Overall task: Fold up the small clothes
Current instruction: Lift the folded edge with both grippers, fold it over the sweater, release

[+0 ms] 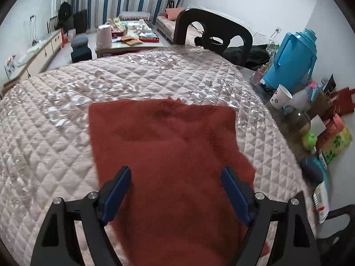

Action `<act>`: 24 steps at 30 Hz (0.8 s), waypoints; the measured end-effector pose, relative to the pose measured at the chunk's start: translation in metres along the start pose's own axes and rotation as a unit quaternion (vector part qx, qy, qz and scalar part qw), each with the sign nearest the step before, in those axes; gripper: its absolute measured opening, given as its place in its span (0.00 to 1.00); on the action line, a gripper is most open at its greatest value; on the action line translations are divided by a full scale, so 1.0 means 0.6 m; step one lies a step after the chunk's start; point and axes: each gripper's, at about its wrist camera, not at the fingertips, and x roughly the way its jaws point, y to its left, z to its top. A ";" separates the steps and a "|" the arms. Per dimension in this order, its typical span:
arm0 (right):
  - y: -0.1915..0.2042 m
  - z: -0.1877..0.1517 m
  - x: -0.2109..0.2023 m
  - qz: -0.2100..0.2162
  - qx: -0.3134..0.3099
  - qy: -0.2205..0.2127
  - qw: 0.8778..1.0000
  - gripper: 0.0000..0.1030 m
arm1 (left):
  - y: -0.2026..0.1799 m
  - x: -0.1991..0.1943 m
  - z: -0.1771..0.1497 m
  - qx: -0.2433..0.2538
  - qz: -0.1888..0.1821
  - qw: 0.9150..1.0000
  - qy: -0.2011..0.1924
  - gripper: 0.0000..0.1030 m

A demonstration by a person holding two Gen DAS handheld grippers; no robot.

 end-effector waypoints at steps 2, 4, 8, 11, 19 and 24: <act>0.021 0.015 0.006 -0.002 -0.026 -0.009 1.000 0.25 | 0.011 -0.007 -0.012 -0.008 -0.005 1.000 0.000 0.82; 0.034 0.023 0.024 0.006 -0.039 0.000 0.999 0.25 | 0.021 -0.013 -0.025 -0.011 -0.006 1.000 0.001 0.82; 0.056 0.024 0.060 0.007 -0.071 0.023 0.997 0.25 | 0.033 -0.030 -0.060 0.003 -0.001 1.000 -0.011 0.82; 0.064 0.017 0.086 -0.015 -0.097 0.039 0.994 0.25 | 0.035 -0.040 -0.084 0.023 0.020 0.999 -0.024 0.82; 0.048 -0.002 0.113 -0.076 -0.118 0.067 0.988 0.25 | 0.038 -0.027 -0.128 0.042 0.030 0.999 -0.018 0.82; 0.034 -0.007 0.118 -0.079 -0.105 0.081 0.988 0.25 | 0.041 -0.022 -0.141 0.041 0.029 0.999 -0.017 0.83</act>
